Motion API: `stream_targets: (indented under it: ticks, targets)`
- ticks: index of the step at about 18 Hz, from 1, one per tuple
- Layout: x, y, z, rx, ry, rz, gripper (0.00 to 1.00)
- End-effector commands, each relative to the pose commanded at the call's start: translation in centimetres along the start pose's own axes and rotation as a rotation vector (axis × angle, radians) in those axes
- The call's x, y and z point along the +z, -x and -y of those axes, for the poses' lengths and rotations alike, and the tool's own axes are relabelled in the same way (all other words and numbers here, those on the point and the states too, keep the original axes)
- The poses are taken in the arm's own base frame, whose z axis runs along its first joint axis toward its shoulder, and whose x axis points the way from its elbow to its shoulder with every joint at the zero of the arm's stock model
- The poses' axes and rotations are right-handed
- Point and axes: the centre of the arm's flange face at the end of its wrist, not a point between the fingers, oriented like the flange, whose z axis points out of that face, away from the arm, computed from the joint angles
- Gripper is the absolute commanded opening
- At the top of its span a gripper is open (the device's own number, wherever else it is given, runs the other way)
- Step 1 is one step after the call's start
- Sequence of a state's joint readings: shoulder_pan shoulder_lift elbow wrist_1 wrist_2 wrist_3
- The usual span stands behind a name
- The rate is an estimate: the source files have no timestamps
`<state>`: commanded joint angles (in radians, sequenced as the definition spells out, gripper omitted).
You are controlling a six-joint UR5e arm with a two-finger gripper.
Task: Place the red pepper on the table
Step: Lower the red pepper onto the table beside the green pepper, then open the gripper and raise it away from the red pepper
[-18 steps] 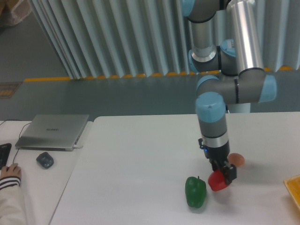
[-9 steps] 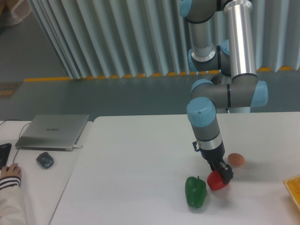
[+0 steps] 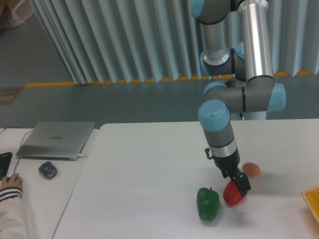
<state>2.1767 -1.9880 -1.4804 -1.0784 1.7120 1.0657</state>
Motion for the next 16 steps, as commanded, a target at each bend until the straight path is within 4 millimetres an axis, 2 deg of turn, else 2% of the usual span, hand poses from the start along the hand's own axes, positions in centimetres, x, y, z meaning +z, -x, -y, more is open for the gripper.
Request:
stream_targets:
  ticks: [4, 8, 10, 16]
  targets:
    - [-1.3, 0.0, 0.2, 0.081, -0.046, -0.006, 1.00]
    - [-3.4, -0.9, 0.3, 0.146, -0.084, -0.057, 1.00]
    - [-4.5, -1.8, -0.3, 0.155, -0.091, -0.136, 1.00]
    - [-4.2, -2.6, -0.9, 0.197, -0.072, -0.177, 1.00]
